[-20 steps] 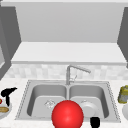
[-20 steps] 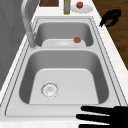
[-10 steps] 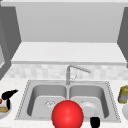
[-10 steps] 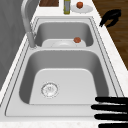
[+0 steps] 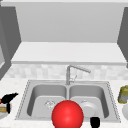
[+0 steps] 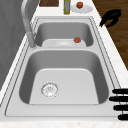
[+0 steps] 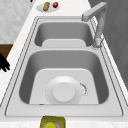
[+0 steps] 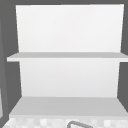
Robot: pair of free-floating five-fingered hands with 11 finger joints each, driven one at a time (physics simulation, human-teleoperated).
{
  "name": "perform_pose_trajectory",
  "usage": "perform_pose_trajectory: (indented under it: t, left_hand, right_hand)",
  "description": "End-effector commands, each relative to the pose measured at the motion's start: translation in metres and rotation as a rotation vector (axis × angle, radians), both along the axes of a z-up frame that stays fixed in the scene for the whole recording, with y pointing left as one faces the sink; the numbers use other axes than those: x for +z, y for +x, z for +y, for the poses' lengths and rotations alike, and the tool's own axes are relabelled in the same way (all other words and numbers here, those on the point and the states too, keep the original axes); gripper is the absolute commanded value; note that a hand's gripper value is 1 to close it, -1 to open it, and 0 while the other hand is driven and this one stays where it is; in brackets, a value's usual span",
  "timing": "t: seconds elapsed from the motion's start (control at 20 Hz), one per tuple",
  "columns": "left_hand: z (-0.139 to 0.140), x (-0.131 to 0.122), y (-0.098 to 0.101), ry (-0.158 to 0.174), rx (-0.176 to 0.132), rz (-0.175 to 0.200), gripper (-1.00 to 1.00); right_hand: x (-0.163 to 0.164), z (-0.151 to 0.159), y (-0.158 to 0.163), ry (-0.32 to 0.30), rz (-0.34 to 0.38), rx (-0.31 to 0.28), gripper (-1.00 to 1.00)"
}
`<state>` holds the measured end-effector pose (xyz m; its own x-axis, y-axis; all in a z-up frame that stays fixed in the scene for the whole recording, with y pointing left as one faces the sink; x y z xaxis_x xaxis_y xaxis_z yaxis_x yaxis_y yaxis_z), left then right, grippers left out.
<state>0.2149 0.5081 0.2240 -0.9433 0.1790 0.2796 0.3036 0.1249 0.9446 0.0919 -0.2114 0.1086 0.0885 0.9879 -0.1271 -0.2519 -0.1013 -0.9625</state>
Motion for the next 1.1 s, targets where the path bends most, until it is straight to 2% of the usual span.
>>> perform_pose_trajectory:
  t: [0.0, 0.15, 0.25, 0.3, 0.35, 0.4, 0.45, 0.5, 0.55, 0.65, 0.7, 0.75, 0.85, 0.9, 0.95, 1.0, 1.05]
  left_hand:
    - [-0.007, 0.004, -0.020, 0.024, 0.061, 0.000, -1.00]
    - [-0.016, 0.008, -0.034, 0.018, 0.056, -0.018, -1.00]
    - [-0.027, 0.008, -0.041, 0.023, 0.038, -0.034, -1.00]
    - [-0.027, 0.008, -0.038, 0.016, 0.009, -0.035, -1.00]
    - [-0.030, 0.009, -0.040, 0.010, 0.005, -0.043, -1.00]
    - [-0.031, 0.009, -0.044, 0.022, -0.041, -0.032, -1.00]
    - [-0.033, 0.010, -0.041, 0.032, -0.056, -0.047, -1.00]
    - [-0.025, 0.008, -0.039, 0.003, -0.013, 0.006, -1.00]
    - [-0.029, 0.008, -0.041, 0.021, -0.001, -0.006, -1.00]
    - [-0.026, 0.008, -0.039, -0.012, 0.001, -0.001, -1.00]
    - [-0.030, 0.008, -0.038, 0.004, 0.001, -0.017, -1.00]
    - [-0.030, 0.008, -0.040, 0.004, 0.007, -0.004, -1.00]
    - [-0.030, 0.008, -0.040, 0.004, 0.001, -0.004, -1.00]
    - [-0.030, 0.010, -0.044, 0.004, 0.001, -0.024, -1.00]
    - [-0.030, 0.011, -0.043, 0.004, 0.001, -0.028, -1.00]
    - [-0.030, 0.009, -0.041, 0.004, 0.001, -0.011, -1.00]
    - [-0.031, 0.009, -0.042, 0.004, 0.001, -0.014, -1.00]
  right_hand:
    - [0.000, 0.000, 0.000, 0.000, 0.000, 0.000, 0.00]
    - [0.000, 0.000, 0.000, 0.000, 0.000, 0.000, 0.00]
    - [0.000, 0.000, 0.000, 0.000, 0.000, 0.000, 0.00]
    - [0.000, 0.000, 0.000, 0.000, 0.000, 0.000, 0.00]
    - [0.000, 0.000, 0.000, 0.000, 0.000, 0.000, 0.00]
    - [0.000, 0.000, 0.000, 0.000, 0.000, 0.000, 0.00]
    - [0.000, 0.000, 0.000, 0.000, 0.000, 0.000, 0.00]
    - [0.000, 0.000, 0.000, 0.000, 0.000, 0.000, 0.00]
    - [0.000, 0.000, 0.000, 0.000, 0.000, 0.000, 0.00]
    - [0.000, 0.000, 0.000, 0.000, 0.000, 0.000, 0.00]
    - [0.000, 0.000, 0.000, 0.000, 0.000, 0.000, 0.00]
    - [0.000, 0.000, 0.000, 0.000, 0.000, 0.000, 0.00]
    - [0.000, 0.000, 0.000, 0.000, 0.000, 0.000, 0.00]
    - [0.000, 0.000, 0.000, 0.000, 0.000, 0.000, 0.00]
    - [0.000, 0.000, 0.000, 0.000, 0.000, 0.000, 0.00]
    - [0.000, 0.000, 0.000, 0.000, 0.000, 0.000, 0.00]
    - [0.000, 0.000, 0.000, 0.000, 0.000, 0.000, 0.00]
